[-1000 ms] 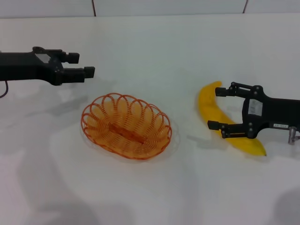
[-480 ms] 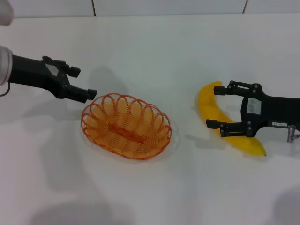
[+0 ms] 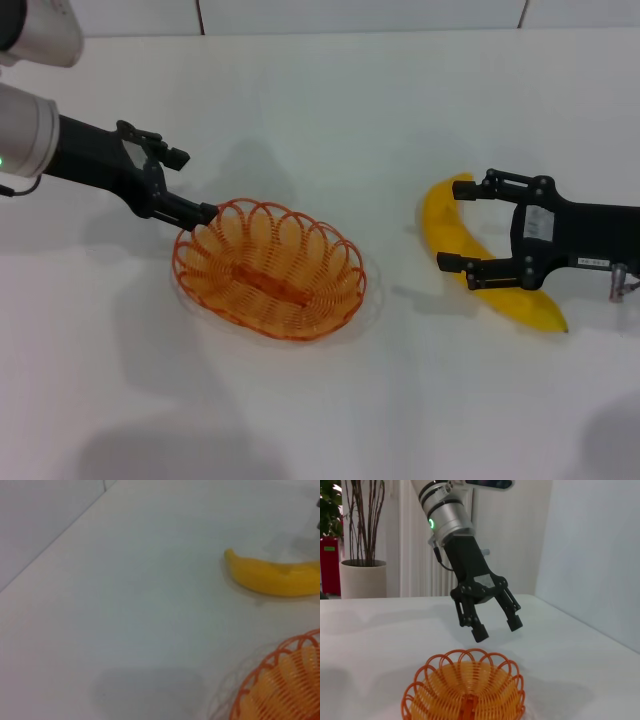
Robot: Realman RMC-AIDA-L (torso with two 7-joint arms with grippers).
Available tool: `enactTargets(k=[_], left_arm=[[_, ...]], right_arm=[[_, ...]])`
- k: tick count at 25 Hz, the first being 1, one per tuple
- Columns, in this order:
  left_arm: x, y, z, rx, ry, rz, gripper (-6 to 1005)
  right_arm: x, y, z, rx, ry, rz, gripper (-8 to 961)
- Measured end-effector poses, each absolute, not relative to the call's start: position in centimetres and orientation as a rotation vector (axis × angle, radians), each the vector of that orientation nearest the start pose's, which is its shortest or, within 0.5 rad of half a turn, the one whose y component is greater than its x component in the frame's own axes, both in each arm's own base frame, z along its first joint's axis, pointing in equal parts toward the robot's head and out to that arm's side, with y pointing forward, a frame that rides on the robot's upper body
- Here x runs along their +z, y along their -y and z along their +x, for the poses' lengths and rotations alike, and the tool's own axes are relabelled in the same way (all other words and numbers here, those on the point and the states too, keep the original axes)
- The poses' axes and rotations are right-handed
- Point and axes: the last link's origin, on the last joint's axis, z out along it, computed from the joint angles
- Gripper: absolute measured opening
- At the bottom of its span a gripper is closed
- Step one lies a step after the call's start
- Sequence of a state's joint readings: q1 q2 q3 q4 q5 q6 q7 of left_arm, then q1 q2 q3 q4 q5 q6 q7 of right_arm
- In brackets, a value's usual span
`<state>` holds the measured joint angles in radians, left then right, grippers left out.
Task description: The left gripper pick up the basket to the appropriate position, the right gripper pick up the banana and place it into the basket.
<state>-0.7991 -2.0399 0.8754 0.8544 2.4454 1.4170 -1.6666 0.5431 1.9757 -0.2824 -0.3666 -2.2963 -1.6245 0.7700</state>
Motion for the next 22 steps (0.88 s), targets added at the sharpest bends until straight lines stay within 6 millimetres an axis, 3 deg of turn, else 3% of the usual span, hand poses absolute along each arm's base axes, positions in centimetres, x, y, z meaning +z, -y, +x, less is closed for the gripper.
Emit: enactTargets(k=[8,14,22], left_arm=[[-0.1,-41.3,-20.1,0.139,0.388,-2.861,883],[-0.7,-41.4,-20.0,0.178,0.408,-2.869,712],[-1.8,-41.5,-19.9,0.229,0.406,-2.881,699]], right_arm=[[1.0,-30.3,31.0,0.636,-0.167,-2.686,889],[0.9,-30.5,30.8,0.635,-0.160,-2.688,888],[0.8,-30.6,30.8,0.634,-0.160,-2.688,888]])
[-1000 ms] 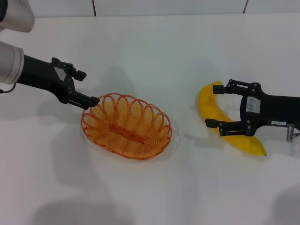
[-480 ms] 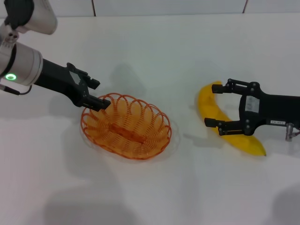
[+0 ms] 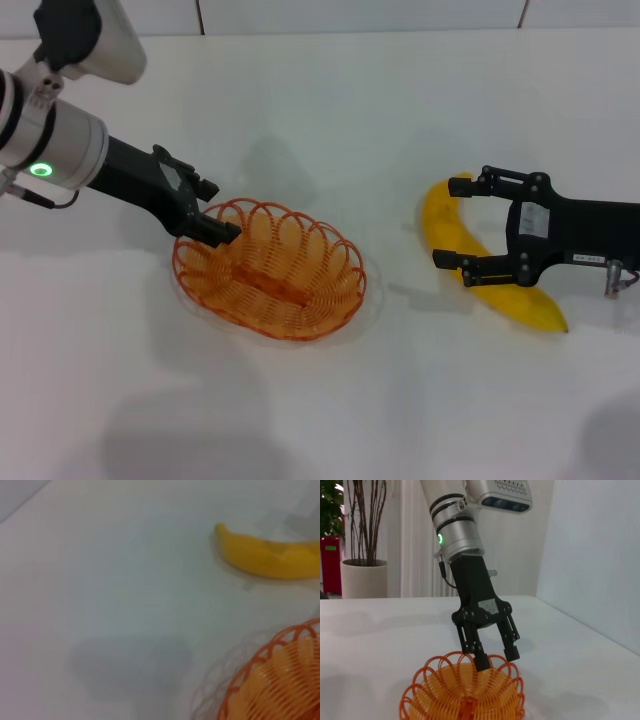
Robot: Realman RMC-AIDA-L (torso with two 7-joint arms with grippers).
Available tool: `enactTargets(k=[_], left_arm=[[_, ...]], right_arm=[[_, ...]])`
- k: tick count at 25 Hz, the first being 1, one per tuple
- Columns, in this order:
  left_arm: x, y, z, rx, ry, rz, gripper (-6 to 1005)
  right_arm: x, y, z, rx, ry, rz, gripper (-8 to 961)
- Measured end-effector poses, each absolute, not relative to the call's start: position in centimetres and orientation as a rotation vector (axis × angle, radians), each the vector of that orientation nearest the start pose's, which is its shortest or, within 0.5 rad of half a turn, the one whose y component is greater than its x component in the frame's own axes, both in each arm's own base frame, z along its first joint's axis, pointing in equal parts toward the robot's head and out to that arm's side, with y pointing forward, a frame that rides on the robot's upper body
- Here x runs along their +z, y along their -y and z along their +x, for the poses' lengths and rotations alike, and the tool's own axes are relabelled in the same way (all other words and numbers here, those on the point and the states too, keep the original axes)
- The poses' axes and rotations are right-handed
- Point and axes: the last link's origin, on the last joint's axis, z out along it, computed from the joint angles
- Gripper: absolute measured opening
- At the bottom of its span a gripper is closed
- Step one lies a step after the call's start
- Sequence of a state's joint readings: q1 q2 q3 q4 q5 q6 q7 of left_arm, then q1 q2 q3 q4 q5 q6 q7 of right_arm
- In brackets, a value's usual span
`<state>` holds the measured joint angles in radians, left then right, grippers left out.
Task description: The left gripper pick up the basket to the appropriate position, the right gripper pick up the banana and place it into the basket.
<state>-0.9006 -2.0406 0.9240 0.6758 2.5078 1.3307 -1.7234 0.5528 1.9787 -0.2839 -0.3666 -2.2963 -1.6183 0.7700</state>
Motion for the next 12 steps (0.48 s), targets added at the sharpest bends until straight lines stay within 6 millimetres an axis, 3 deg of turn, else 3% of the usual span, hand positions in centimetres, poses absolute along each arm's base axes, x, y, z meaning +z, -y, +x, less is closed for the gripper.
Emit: enactTargets(k=[11,12], left_arm=[[-3.1,-42.1,-19.8,0.326,0.459,-2.805,680],[-3.2,-42.1,-19.8,0.325,0.461,-2.807,634]], right_arm=[[0.8,-30.7,30.7,0.635,-0.156,-2.689,889],[0.8,-30.7,30.7,0.635,-0.156,-2.689,889]])
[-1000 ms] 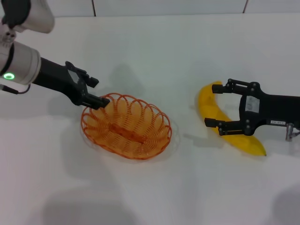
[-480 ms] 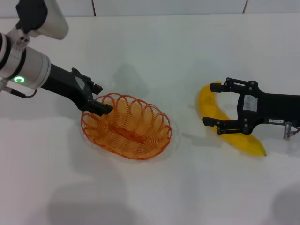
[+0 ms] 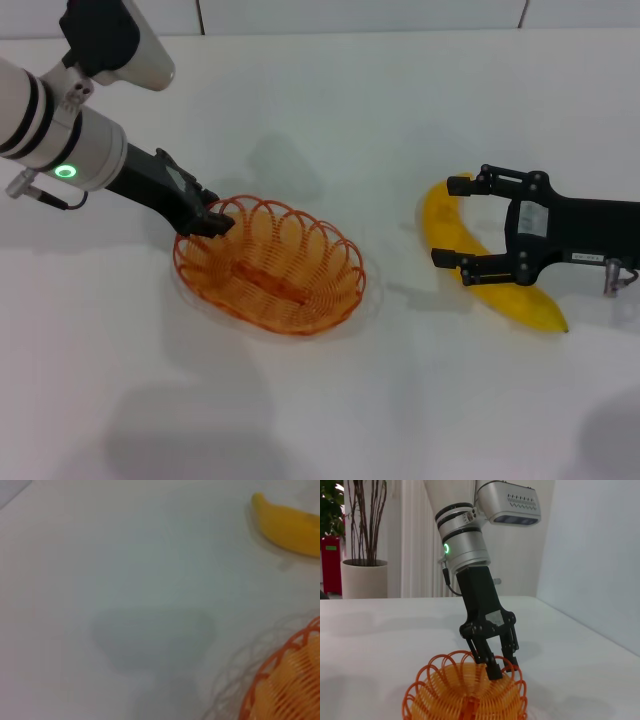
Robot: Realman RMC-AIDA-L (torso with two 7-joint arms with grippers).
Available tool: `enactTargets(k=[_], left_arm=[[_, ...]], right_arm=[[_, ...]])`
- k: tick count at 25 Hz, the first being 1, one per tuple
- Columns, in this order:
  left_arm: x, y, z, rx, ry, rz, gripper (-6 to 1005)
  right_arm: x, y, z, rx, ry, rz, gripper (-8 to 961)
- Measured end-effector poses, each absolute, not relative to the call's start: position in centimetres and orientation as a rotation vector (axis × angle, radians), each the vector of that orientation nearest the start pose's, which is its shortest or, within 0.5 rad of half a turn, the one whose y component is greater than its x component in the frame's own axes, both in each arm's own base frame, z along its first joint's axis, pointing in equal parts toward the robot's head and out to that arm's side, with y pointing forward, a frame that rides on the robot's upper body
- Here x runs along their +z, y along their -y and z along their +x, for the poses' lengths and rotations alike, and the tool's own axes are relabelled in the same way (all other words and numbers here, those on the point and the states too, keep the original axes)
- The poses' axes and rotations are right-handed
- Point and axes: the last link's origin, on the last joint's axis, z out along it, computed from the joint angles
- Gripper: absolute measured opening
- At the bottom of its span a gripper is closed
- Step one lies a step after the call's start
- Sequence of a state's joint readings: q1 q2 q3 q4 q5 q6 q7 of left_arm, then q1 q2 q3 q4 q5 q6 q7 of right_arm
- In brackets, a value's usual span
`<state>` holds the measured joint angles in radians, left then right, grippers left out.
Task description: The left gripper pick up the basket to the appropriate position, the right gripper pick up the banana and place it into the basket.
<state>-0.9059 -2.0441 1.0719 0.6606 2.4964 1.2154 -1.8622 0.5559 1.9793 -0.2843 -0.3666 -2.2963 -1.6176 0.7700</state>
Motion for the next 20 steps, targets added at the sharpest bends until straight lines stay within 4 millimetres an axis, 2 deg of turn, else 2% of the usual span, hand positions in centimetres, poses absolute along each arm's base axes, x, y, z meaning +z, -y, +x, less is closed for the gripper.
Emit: enactTargets(k=[13,20], left_arm=[[-3.39,-41.94,-19.71,0.332,0.469,-2.816,85],[-3.53,-41.58,-19.49,0.314,0.511,-2.838,81]], right_arm=[[0.83,-30.60,30.67,0.640,-0.157,-2.689,888],[0.90,-30.50,30.81,0.638,-0.161,-2.687,889]])
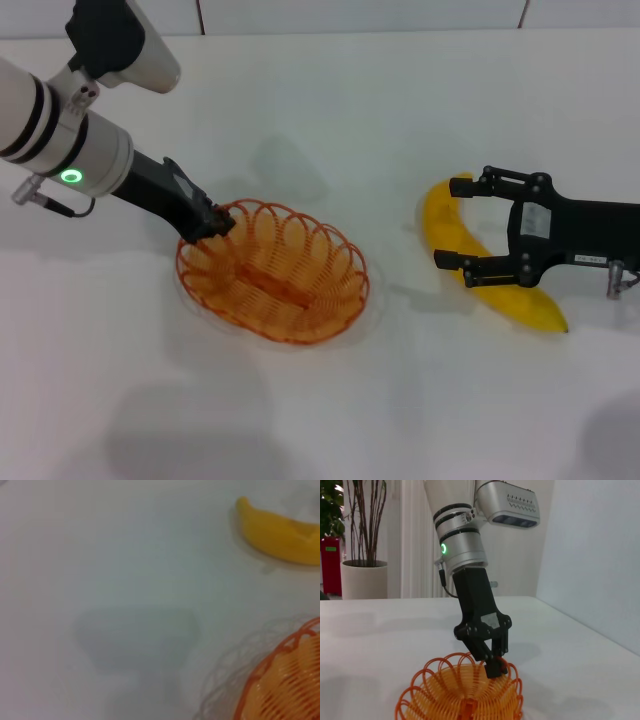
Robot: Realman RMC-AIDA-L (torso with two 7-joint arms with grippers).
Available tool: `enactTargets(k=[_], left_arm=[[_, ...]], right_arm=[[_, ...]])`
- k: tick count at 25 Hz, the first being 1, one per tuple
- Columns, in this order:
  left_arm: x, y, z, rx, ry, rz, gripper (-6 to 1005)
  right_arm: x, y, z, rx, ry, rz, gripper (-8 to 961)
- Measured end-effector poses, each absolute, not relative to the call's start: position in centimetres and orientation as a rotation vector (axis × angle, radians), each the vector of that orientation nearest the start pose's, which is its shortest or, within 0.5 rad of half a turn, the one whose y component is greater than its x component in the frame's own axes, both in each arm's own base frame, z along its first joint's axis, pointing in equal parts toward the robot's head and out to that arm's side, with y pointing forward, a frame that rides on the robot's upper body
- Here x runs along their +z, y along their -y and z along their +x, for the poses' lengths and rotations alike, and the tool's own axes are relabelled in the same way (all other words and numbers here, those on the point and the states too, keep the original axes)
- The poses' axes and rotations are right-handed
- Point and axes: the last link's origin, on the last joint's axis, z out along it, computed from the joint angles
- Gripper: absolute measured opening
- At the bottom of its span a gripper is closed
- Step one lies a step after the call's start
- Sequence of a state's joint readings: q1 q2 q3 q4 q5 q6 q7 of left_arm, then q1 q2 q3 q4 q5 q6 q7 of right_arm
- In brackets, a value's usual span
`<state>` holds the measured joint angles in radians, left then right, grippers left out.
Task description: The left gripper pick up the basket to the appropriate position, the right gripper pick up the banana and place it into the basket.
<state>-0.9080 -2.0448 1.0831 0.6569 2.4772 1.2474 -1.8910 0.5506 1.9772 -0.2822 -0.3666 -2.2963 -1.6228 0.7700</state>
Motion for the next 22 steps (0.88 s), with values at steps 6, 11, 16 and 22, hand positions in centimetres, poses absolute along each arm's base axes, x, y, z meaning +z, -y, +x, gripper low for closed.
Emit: enactTargets(k=[6,11,16,22], left_arm=[[-3.5,-41.3,-19.2,0.281,0.541,-2.856,78],[-3.1,-40.8,-18.9,0.160,0.640,-2.874,75],[-1.8,-39.8,-19.0,0.011,0.772,-2.879,72],[-1.0,-39.5,-20.0,-0.088,0.947,-2.810,69]], right_arm=[[0.9,-30.4,30.9,0.636,-0.165,-2.687,889],[1.0,-30.3,31.0,0.634,-0.168,-2.685,888],[1.2,-30.3,31.1,0.642,-0.174,-2.669,888],[1.3,-30.3,31.2,0.650,-0.182,-2.654,888]])
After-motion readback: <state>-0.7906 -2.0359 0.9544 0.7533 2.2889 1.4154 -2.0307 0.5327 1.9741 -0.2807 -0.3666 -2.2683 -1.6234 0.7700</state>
